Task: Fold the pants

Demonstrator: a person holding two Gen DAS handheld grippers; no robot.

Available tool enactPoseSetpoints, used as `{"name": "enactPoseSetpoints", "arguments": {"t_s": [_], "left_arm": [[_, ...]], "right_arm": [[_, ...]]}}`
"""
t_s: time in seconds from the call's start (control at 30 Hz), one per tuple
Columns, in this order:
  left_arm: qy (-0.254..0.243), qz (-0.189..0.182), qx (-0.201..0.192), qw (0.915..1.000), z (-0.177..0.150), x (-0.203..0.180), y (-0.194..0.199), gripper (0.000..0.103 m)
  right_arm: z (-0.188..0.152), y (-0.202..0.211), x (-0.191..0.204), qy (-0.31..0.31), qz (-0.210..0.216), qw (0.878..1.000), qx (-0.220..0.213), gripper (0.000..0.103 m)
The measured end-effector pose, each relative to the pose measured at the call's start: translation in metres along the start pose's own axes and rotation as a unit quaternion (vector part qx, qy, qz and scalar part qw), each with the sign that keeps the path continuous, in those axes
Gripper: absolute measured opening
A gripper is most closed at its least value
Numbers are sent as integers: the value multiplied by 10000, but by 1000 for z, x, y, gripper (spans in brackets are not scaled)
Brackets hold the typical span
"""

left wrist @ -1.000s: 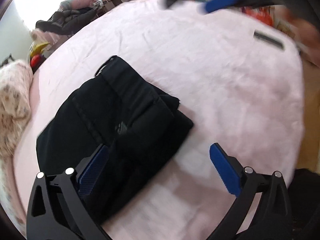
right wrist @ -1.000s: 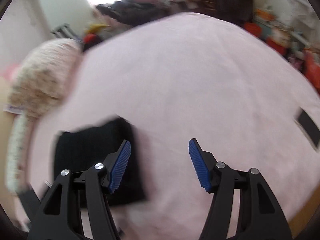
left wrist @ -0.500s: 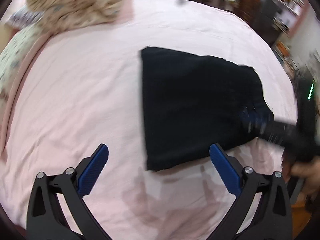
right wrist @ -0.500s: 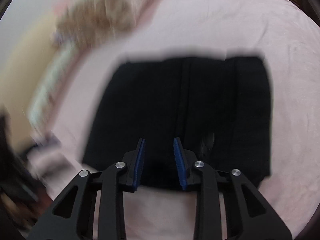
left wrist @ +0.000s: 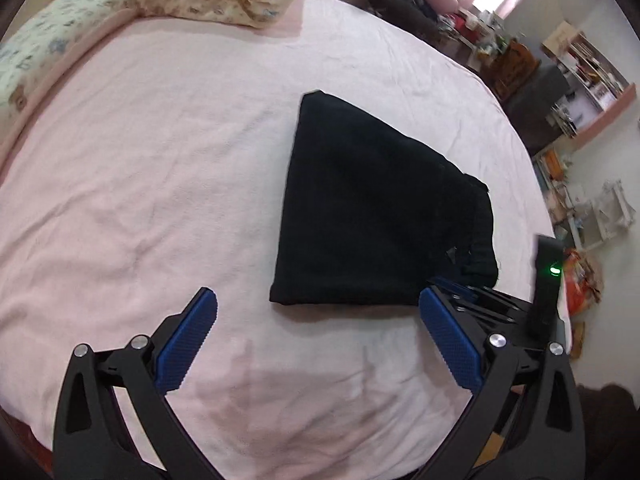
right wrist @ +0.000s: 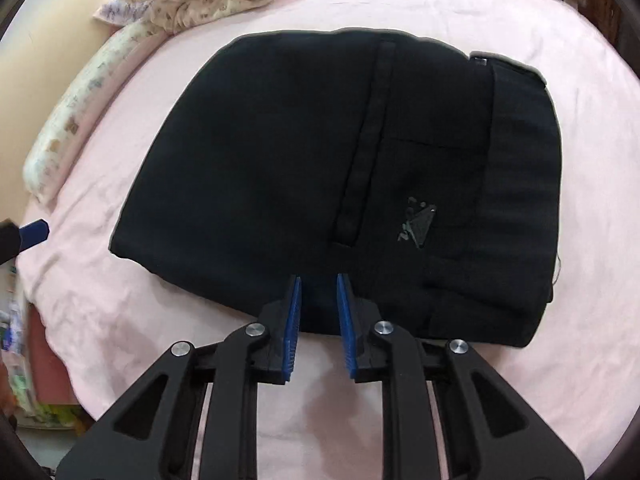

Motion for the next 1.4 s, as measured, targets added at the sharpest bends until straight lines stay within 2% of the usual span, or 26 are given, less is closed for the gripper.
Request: {"name": "enactPoseSetpoints", "arguments": {"t_s": [0.03, 0.1, 0.13, 0.17, 0.27, 0.33, 0.4, 0.5, 0.57, 0.63, 0.7, 0.77, 0.8, 0.9, 1.0, 1.13, 1.2, 1.4], "left_arm": [[-24, 11, -78, 10000, 0, -3, 1, 101], [-196, 37, -431, 9989, 0, -12, 5, 101], [-339, 86, -647, 9973, -1, -19, 6, 101], [-422, 119, -767, 9961, -2, -23, 5, 101], [-623, 189, -1058, 9923, -7, -34, -3, 101], [-684, 343, -1181, 9901, -11, -37, -8, 101], [-703, 328, -1326, 9881, -17, -39, -10, 101], [-739, 335, -1507, 9852, -23, -40, -13, 101], [-857, 483, -1622, 9818, -25, -43, -18, 101], [-1072, 460, -1692, 9787, -27, -51, -24, 101], [-1257, 421, -1703, 9764, -29, -59, -29, 101], [-1400, 206, -1650, 9761, -29, -69, -36, 101], [-1440, 190, -1611, 9762, -29, -72, -40, 101], [-1415, 355, -1439, 9788, -21, -72, -54, 101], [-1363, 525, -1382, 9796, -14, -71, -59, 101], [-1686, 1000, -1422, 9702, -11, -76, -65, 101], [-1756, 1045, -1434, 9684, -13, -79, -66, 101], [-1631, 1147, -1152, 9731, -15, -73, -84, 101]], "right_arm": [[5, 11, -1, 38, -81, 9996, -278, 26], [16, 33, -4, 127, -289, 9944, -1007, 60], [17, 36, -5, 168, -389, 9919, -1194, 63], [17, 36, -7, 246, -427, 9900, -1322, 63], [1, 1, -18, 602, -784, 9910, -904, 62], [-7, 9, -20, 718, -770, 9875, -1172, 62], [-9, 30, -22, 563, -734, 9824, -1623, 62], [-15, 42, -20, 324, -777, 9785, -1885, 62], [-11, 45, -18, 176, -975, 9757, -1954, 62], [-14, 57, -22, -91, -1169, 9704, -2110, 63], [-14, 68, -24, -254, -1346, 9650, -2237, 63], [-19, 78, -30, -369, -1616, 9577, -2353, 63], [-20, 79, -32, -374, -1579, 9584, -2346, 63], [-13, 66, -33, -370, -1464, 9648, -2152, 63], [-9, 58, -32, -341, -1589, 9658, -2020, 63], [-7, 53, -29, -259, -1683, 9652, -1985, 63], [-8, 49, -26, -224, -1682, 9659, -1955, 63], [-14, 39, -28, -325, -1720, 9672, -1842, 63]]}}
Point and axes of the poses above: each gripper's, at about its wrist camera, not at the fingertips, and y roughly against the way its jaws point, x to its left, z to its top, the point moved 6 cm from there along -y, roughly the way its jaws point, and after that the axes turned 10 degrees about y, right-handed, at the moved point
